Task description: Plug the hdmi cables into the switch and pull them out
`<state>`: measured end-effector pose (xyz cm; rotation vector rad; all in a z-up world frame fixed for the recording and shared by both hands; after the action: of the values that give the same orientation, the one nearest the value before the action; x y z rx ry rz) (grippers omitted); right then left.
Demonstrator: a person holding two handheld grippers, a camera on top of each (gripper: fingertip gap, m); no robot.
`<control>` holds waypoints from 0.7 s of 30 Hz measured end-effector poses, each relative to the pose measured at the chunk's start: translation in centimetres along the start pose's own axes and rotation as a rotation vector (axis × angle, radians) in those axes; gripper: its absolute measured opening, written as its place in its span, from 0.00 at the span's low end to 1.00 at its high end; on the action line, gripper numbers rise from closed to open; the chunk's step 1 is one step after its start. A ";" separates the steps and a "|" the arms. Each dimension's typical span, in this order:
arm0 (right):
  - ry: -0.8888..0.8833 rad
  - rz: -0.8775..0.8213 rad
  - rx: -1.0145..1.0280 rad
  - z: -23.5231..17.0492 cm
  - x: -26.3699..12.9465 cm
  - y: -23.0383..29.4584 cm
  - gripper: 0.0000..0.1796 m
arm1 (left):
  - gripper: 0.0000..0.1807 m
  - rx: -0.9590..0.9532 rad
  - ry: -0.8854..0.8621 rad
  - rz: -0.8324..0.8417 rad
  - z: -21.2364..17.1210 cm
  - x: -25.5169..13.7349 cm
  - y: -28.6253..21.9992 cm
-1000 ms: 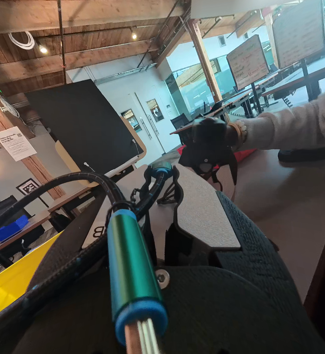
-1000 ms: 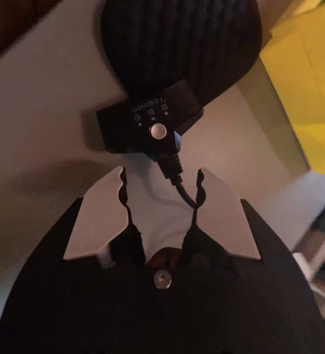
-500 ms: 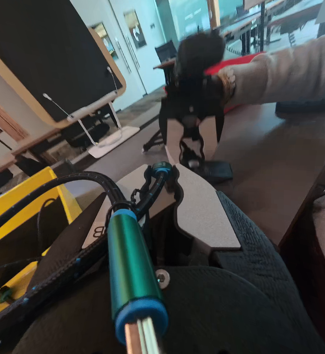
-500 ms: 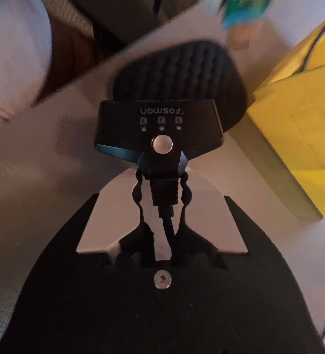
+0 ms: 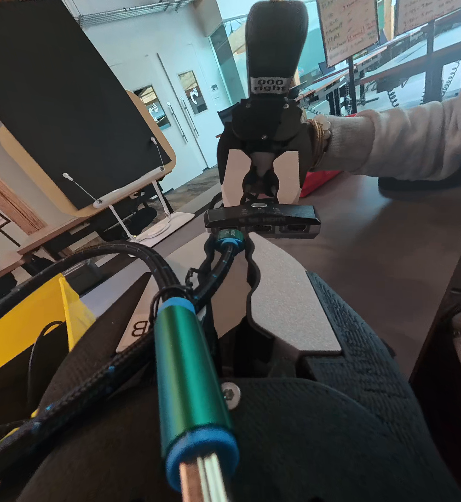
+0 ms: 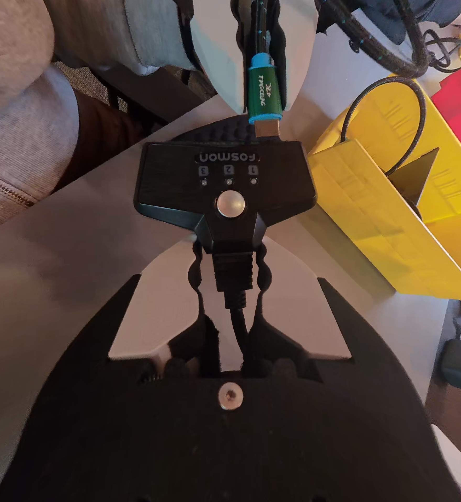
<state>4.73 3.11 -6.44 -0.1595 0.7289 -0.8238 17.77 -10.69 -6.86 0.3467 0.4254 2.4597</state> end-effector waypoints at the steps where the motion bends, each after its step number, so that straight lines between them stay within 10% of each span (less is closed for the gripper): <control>1: 0.000 -0.003 -0.006 0.1 0.1 0.0 0.22 | 0.11 -0.006 0.000 -0.002 -0.1 0.1 0.0; 21: -0.030 -0.020 -0.111 1.8 0.4 0.8 0.22 | 0.11 -0.080 -0.143 -0.024 -0.1 -0.2 -0.1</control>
<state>6.60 3.16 -5.57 -0.2788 0.7463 -0.7983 17.93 -10.80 -7.00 0.4781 0.2688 2.4022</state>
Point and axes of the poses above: each gripper's, where its closed fingertips meet, x out along the fingers, z out of its top, y = z × x across the jaws, the point moved 8 cm from there along -x, back along the fingers, and after that the axes turned 9 degrees about -y, right-handed, at the moved point
